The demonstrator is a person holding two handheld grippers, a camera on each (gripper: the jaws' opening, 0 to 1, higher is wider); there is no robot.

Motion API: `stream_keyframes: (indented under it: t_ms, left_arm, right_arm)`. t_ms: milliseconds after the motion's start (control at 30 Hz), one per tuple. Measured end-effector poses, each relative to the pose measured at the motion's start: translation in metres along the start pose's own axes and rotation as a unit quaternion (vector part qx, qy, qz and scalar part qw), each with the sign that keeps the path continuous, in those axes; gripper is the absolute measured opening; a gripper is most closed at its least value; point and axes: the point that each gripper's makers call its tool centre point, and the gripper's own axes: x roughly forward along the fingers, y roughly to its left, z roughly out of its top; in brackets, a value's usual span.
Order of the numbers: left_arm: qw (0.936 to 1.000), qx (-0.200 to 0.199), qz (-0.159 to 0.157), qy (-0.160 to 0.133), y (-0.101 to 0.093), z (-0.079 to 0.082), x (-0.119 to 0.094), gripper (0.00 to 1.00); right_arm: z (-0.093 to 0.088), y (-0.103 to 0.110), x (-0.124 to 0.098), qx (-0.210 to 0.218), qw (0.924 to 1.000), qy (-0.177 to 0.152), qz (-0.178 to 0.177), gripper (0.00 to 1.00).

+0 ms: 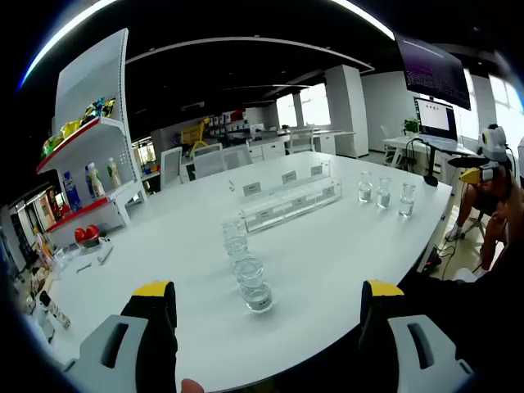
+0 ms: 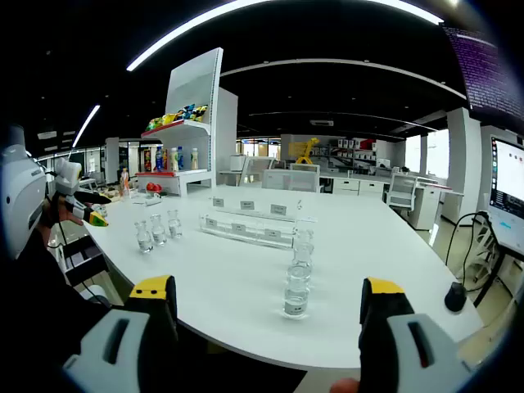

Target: Identify the label on the chemical reagent bottle, grasp the chemical reagent bottle, and place it in the designated position on the reagent rack

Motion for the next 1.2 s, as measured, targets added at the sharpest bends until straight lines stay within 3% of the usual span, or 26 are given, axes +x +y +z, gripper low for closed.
stream_keyframes:
  t_ms: [833,1200]
  left_arm:
    - [0.9999,-0.005,-0.008,0.0,-0.003,-0.003,0.003,0.92]
    - [0.9999,-0.002,-0.011,-0.003,-0.004,-0.002,0.007,0.91]
  right_arm:
    - [0.01,0.0,0.008,-0.011,0.9999,-0.007,-0.009,0.89]
    - [-0.008,-0.004,0.026,-0.011,0.9998,0.014,-0.011,0.85]
